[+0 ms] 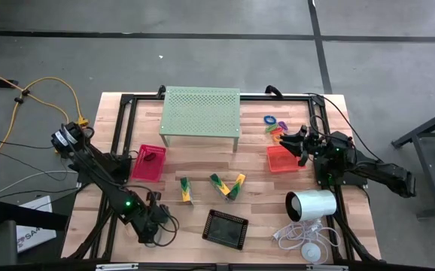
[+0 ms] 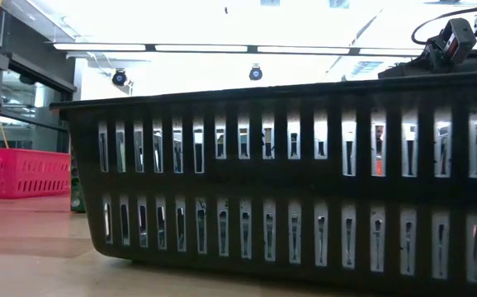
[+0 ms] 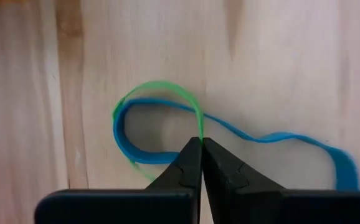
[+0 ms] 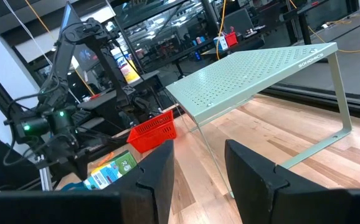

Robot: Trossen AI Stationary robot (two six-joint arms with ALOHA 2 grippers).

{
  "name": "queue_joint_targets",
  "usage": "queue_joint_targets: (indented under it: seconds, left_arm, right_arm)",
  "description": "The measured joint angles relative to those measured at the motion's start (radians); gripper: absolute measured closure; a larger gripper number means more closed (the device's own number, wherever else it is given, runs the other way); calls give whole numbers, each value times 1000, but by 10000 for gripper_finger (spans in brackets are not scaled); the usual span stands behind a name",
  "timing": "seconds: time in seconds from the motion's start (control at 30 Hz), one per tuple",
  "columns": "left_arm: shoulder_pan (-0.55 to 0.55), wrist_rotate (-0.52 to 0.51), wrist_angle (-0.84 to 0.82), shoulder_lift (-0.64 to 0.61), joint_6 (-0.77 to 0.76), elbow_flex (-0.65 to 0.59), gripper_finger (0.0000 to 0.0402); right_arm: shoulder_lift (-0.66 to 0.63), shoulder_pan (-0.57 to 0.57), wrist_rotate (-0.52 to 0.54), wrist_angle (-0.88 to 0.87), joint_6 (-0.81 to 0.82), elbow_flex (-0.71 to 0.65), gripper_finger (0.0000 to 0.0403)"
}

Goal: Pick & Place Office Desk Supplies
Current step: Put the green rubber band into the red bin

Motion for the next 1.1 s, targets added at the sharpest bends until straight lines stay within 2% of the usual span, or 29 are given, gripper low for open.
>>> queue_joint_targets:
  seconds: [0.4,0.6,0.87,1.1]
  left_arm:
    - [25,-137,-107,-226,37,0,400]
    - [37,-138,-137,-236,34,0,400]
    - [39,-171,-219,-241,-75,0,401]
    - [82,-196,-336,-333,-132,0,401]
  right_arm:
    - [0,0,0,0,0,0,272]
    - [0,0,0,0,0,0,272]
    - [0,0,0,0,0,0,272]
    - [0,0,0,0,0,0,272]
